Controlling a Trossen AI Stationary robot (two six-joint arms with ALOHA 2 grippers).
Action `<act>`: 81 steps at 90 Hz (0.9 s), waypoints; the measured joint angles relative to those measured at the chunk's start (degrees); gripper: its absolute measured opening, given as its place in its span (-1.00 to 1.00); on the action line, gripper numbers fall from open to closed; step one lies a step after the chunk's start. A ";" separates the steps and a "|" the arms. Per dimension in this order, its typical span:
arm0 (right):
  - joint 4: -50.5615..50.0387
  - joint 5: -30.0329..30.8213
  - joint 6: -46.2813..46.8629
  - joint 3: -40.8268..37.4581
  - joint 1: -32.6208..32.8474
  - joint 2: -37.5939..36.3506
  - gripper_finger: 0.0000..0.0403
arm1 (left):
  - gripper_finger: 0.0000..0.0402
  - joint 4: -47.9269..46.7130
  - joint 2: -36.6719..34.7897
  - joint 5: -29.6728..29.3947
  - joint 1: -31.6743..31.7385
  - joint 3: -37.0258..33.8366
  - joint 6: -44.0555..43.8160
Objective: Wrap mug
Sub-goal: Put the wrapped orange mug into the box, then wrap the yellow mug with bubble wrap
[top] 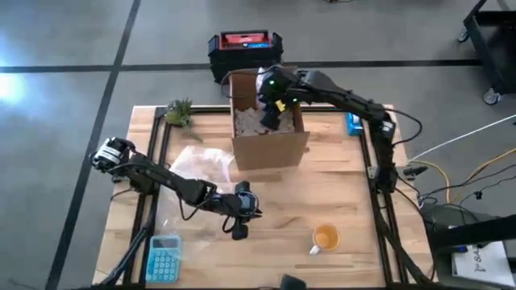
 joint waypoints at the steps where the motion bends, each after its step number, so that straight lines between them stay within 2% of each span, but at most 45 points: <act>1: -0.12 0.01 0.10 -0.01 -0.01 0.26 -0.91 | -0.82 0.00 0.00 0.00 0.00 0.00 0.00; 18: -2.13 0.09 0.25 -0.20 -0.13 4.55 -0.90 | -0.82 0.00 0.00 0.00 0.00 0.00 -0.04; 28: -3.37 -0.02 0.43 -0.24 -0.09 6.37 -0.82 | -0.82 -0.02 0.00 0.00 0.00 0.00 -0.04; 38: -3.42 -0.76 0.24 -0.24 -0.09 7.36 -0.65 | -0.82 -0.09 0.00 0.00 0.00 0.00 -0.04; 57: -4.33 -1.30 0.84 -0.02 -0.09 6.69 -0.17 | -0.82 -0.29 0.00 1.81 -0.03 0.00 -0.02; 68: -5.93 -1.39 0.93 2.31 -0.07 3.09 0.02 | -0.82 -0.42 0.00 1.89 -0.09 0.00 0.10; 81: -6.84 -1.28 1.10 6.13 0.72 -2.63 0.15 | -0.82 -0.42 -0.03 1.53 -0.07 -0.02 0.17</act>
